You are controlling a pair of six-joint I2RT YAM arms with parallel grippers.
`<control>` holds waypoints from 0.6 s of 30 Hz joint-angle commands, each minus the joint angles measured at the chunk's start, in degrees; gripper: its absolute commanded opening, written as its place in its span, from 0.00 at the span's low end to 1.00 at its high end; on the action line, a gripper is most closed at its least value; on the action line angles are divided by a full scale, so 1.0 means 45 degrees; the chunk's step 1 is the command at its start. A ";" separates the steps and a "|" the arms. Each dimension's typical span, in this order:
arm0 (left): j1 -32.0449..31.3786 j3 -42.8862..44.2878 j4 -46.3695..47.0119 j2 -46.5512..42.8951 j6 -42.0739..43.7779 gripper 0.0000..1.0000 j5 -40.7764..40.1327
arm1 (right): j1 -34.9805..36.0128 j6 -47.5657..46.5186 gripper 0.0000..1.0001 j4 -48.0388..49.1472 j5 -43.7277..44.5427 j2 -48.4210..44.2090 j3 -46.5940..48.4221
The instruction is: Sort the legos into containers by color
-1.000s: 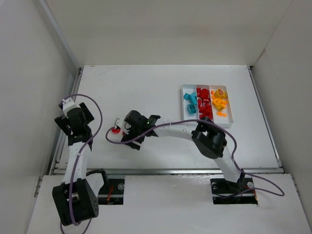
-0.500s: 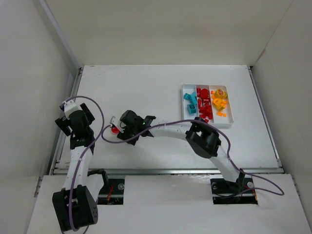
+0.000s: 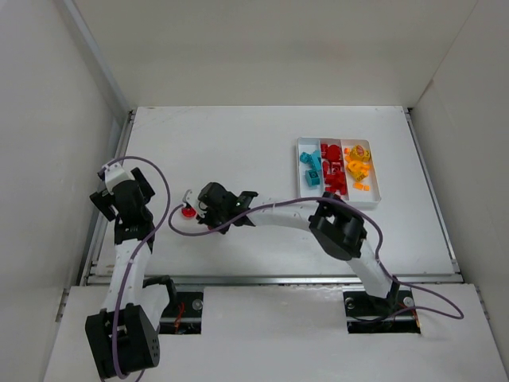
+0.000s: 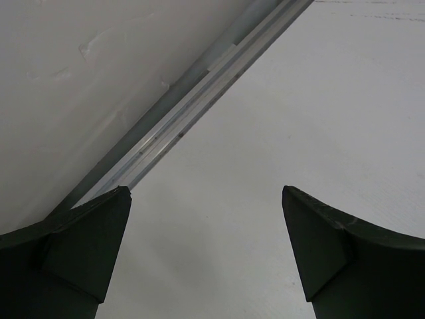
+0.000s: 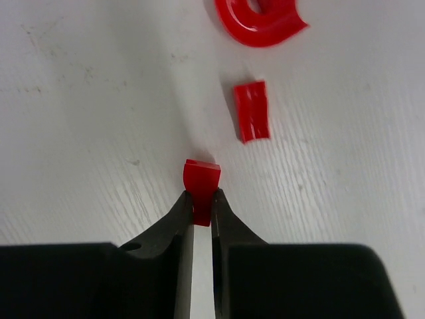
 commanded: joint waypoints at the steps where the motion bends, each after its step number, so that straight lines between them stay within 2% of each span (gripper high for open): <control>1: -0.0053 -0.0263 0.0525 -0.0377 -0.0018 0.96 0.0509 | -0.0222 0.1270 0.00 0.0762 0.1477 -0.2079 -0.0397; 4: -0.0053 -0.0264 0.0525 -0.0495 -0.0018 0.96 0.0782 | -0.1315 0.3319 0.00 0.0880 0.1891 -0.3895 -0.1139; 6: 0.0063 -0.0381 0.0525 -0.0612 -0.0018 0.96 0.0938 | -0.2993 0.5129 0.00 0.0880 0.1893 -0.5548 -0.2250; 9: 0.0064 -0.0518 0.0699 -0.0612 -0.0018 0.96 0.1212 | -0.5766 0.6524 0.00 0.1056 0.2203 -0.7388 -0.4004; 11: 0.0201 -0.0655 0.0838 -0.0612 -0.0173 0.96 0.1330 | -0.7133 0.7054 0.00 0.0805 0.2593 -0.7611 -0.4518; 12: 0.0201 -0.0771 0.0954 -0.0612 -0.0174 0.96 0.1524 | -0.8474 0.7191 0.00 -0.0010 0.2596 -0.7611 -0.4520; 15: 0.0201 -0.0772 0.0955 -0.0730 -0.0292 0.96 0.1798 | -1.0646 0.7329 0.00 -0.1051 0.2460 -0.6558 -0.4033; 18: 0.0338 -0.0889 0.0722 -0.0847 -0.0292 0.96 0.1799 | -1.1299 0.6901 0.00 -0.0877 0.2886 -0.5835 -0.3759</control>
